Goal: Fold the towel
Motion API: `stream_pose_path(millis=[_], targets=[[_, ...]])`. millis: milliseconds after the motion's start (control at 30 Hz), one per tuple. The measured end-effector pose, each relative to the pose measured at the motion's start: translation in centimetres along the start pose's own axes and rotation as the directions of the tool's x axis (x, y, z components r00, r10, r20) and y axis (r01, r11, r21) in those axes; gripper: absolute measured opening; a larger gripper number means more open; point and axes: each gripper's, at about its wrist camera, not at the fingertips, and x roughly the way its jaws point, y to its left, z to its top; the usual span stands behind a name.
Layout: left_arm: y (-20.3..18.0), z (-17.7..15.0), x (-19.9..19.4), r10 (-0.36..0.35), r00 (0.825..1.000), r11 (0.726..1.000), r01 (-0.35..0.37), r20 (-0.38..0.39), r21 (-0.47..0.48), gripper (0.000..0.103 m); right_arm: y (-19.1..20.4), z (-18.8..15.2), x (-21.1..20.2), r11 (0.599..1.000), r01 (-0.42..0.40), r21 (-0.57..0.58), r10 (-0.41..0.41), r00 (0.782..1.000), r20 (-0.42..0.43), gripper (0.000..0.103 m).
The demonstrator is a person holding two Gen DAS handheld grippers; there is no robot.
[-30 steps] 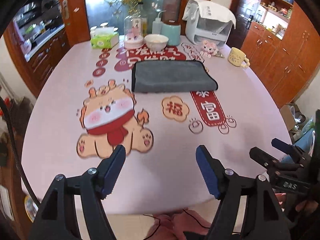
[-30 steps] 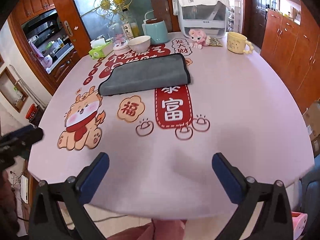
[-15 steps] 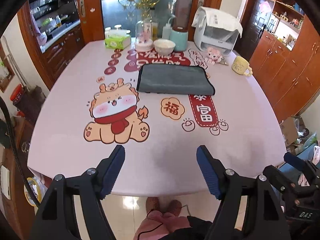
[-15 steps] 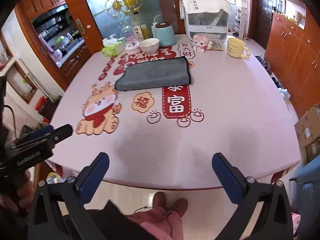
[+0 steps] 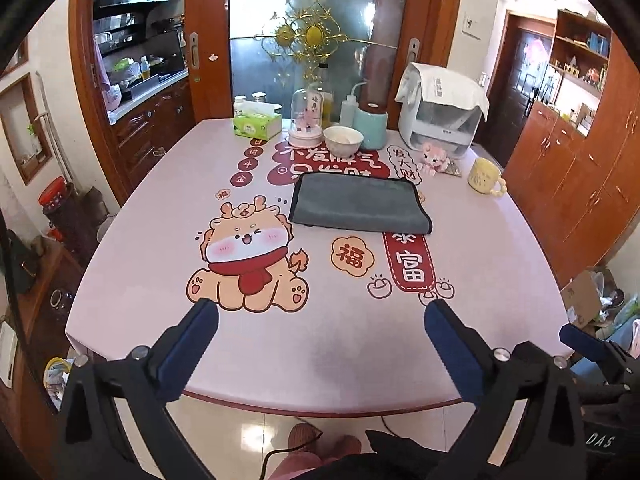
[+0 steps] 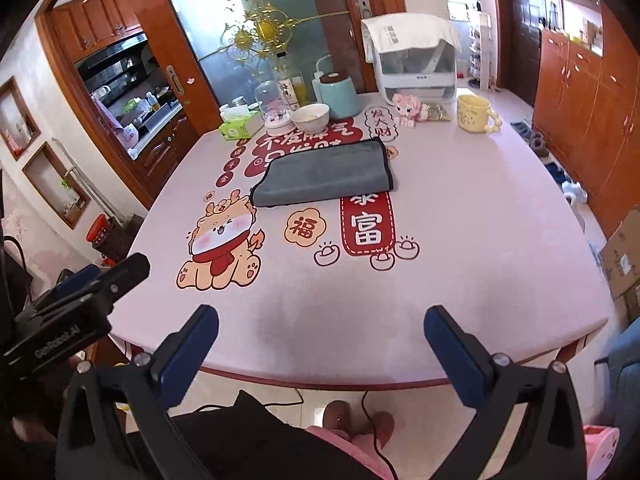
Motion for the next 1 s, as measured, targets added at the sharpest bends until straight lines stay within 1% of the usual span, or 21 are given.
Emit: stream_pose_path(millis=[200, 333, 567, 1000], targets=[[0.1, -0.1, -0.4, 0.02, 1.0, 1.0, -0.02, 0.017, -0.011, 0.102, 1.4, -0.3, -0.2, 0.999, 0.008, -0.053, -0.007, 1.0, 0.021, 0.103], [-0.3, -0.3, -0.5, 0.042, 0.999, 0.999, -0.042, 0.022, 0.006, 0.102, 1.8, -0.3, -0.5, 0.997, 0.024, -0.069, -0.021, 0.999, 0.041, 0.103], [-0.6, -0.4, -0.7, 0.065, 0.997, 0.998, -0.066, 0.034, 0.018, 0.102, 1.8, -0.3, -0.4, 0.997, 0.017, -0.069, -0.014, 0.999, 0.044, 0.103], [-0.8, -0.4, -1.0, 0.069, 0.997, 0.997, -0.071, 0.045, 0.027, 0.102, 1.9, -0.5, 0.0, 0.997, 0.016, -0.071, -0.014, 1.0, 0.028, 0.103]])
